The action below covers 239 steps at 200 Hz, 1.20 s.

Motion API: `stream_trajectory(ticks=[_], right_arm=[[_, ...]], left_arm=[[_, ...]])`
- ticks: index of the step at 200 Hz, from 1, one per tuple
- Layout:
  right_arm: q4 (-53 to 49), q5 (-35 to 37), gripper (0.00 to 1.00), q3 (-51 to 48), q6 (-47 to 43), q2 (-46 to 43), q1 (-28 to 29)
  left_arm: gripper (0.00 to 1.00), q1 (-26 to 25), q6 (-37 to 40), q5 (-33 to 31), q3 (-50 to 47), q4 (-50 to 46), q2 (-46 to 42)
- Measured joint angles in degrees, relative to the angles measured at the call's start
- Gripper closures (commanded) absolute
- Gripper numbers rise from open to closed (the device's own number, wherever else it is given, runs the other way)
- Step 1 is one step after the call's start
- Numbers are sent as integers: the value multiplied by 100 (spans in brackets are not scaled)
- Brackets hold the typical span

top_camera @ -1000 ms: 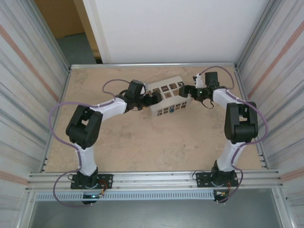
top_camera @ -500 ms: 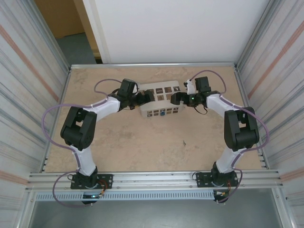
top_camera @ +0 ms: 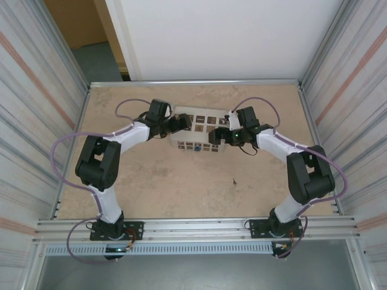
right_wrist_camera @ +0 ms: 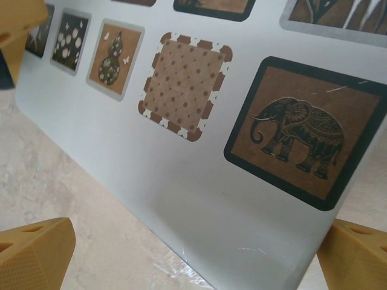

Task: Unlock the padlock with the key

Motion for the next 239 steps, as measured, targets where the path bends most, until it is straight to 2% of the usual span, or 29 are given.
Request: stream_trajectory(ticks=[39,89,156,213,239], right_arm=[[-122,164,0,-195,162,-240,369],[-131,205,1,-433,339,-457,570],[-396,332,1,-468,337,-577,481],[-999,669,0,-468,286,-1088,199],[-1401,828,6,-470,170,-1399,142]], left_arm=[[1,24,57,-125,-85,-24,-90],[1,22,74,-131,-160,-85,-173],[1,74,72,162,-256,-109,-310],[1,291,142,393,-260,-245,-750],[1,337,249,374,-490,-341,-1228]])
